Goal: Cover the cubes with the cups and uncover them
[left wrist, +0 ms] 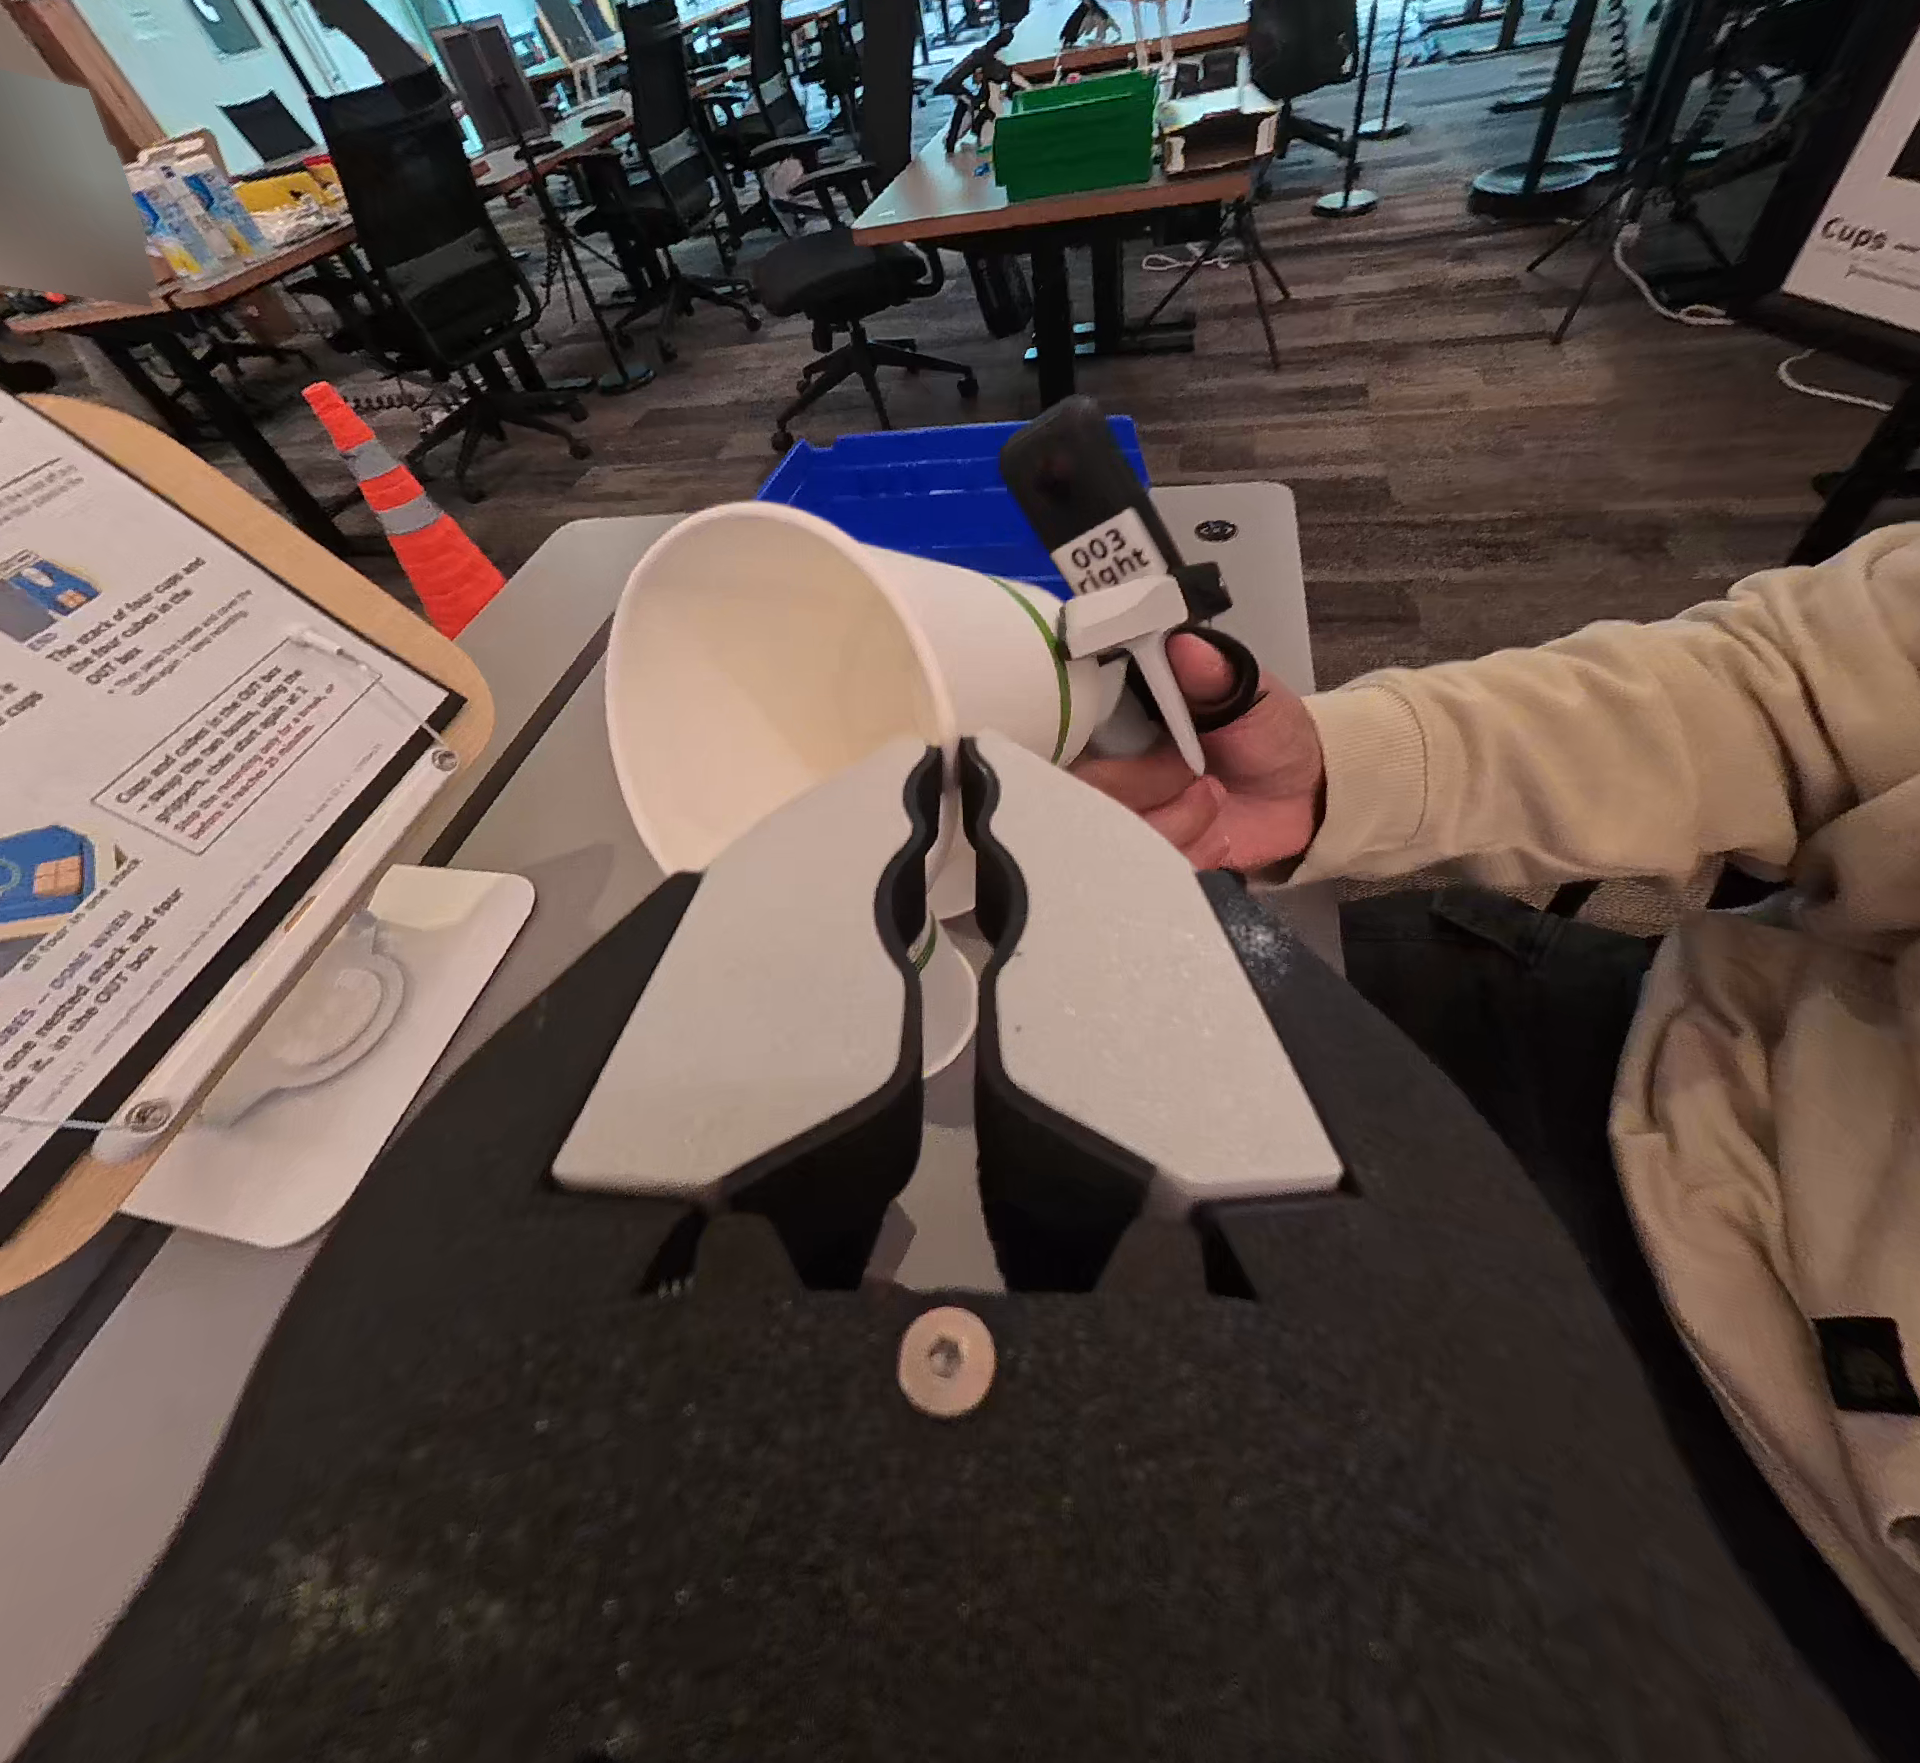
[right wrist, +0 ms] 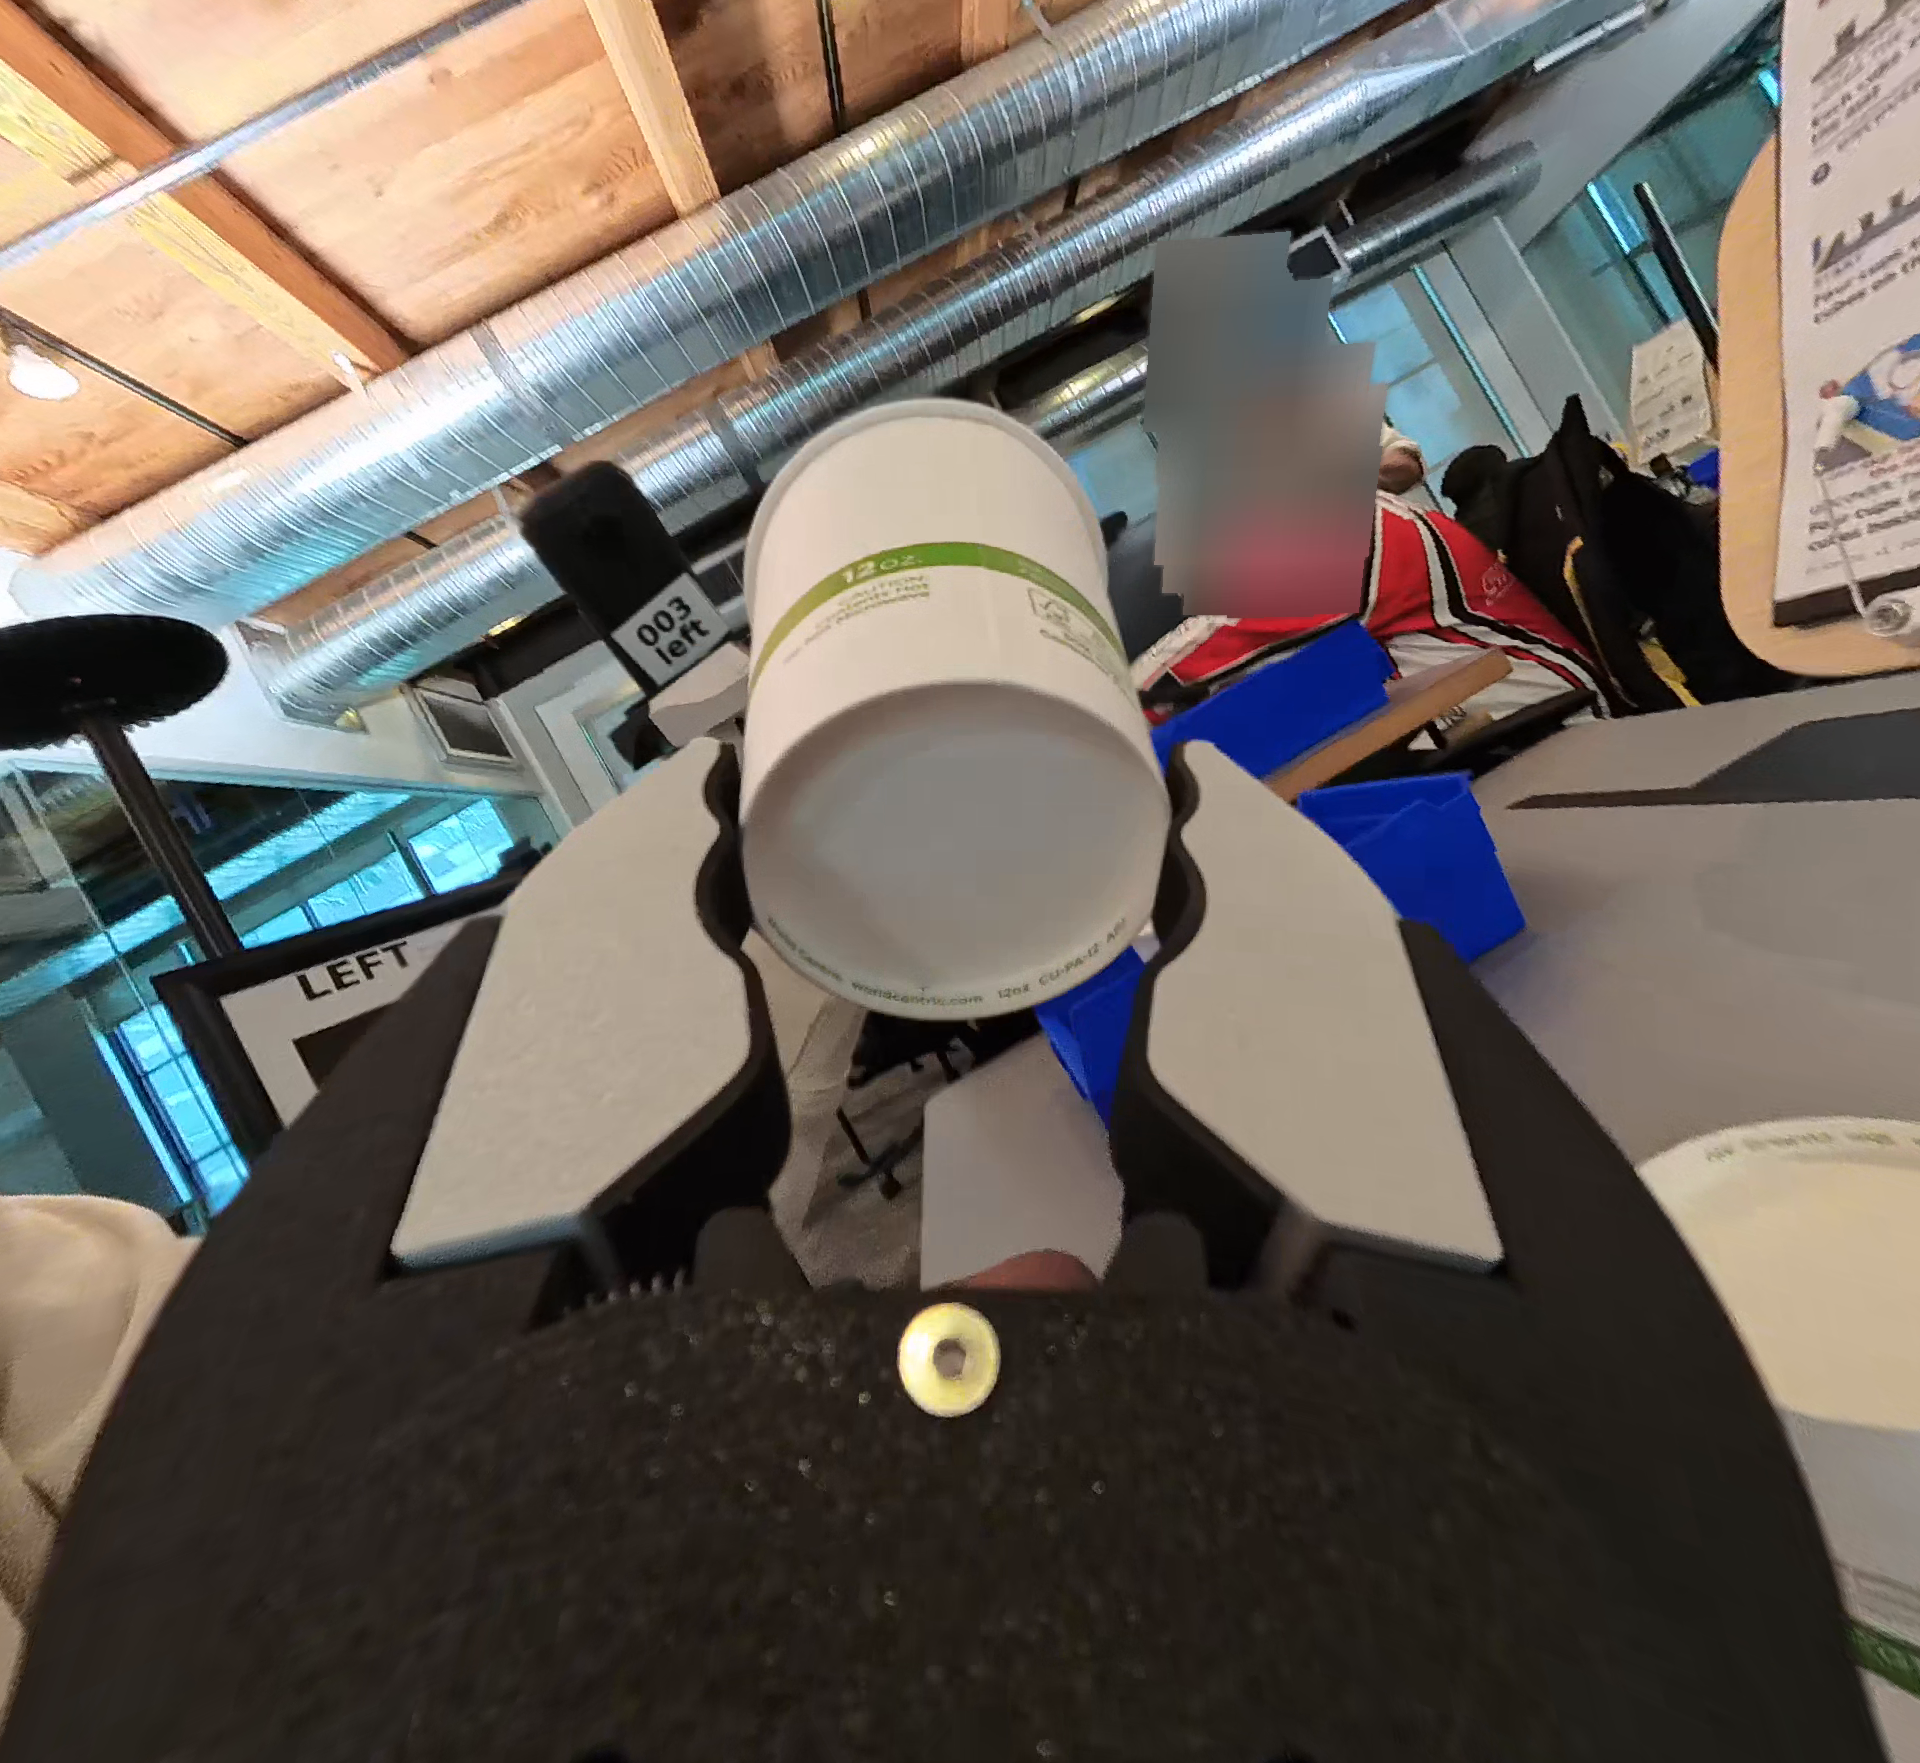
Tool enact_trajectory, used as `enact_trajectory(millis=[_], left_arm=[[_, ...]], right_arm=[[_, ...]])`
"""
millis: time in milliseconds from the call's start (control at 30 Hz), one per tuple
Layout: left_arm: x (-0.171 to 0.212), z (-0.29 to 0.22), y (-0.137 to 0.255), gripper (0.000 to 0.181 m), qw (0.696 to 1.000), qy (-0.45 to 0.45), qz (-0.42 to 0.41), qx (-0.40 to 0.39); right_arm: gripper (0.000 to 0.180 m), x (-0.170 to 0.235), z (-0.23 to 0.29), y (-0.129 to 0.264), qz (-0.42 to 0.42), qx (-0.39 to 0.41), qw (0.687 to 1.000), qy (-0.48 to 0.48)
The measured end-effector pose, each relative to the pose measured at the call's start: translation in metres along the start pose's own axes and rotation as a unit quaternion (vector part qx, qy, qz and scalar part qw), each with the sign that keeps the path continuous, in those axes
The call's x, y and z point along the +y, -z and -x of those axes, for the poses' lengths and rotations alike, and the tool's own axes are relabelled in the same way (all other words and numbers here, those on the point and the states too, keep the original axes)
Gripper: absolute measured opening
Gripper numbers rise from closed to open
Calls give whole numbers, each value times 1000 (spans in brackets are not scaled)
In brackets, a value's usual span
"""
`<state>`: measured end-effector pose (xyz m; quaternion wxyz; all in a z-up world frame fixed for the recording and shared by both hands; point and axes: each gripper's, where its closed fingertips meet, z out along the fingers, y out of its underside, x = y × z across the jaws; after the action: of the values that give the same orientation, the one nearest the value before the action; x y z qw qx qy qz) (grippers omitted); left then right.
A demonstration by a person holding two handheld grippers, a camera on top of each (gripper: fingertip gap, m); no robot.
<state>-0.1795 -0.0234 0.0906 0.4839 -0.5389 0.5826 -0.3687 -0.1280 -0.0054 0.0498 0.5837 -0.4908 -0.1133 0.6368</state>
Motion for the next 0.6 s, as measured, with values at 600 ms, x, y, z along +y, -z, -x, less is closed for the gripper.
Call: enact_trajectory(millis=[600], left_arm=[[169, -27, 31, 36, 977, 123, 138, -104]], right_arm=[[77, 2, -78, -13, 619, 142, 699, 328]])
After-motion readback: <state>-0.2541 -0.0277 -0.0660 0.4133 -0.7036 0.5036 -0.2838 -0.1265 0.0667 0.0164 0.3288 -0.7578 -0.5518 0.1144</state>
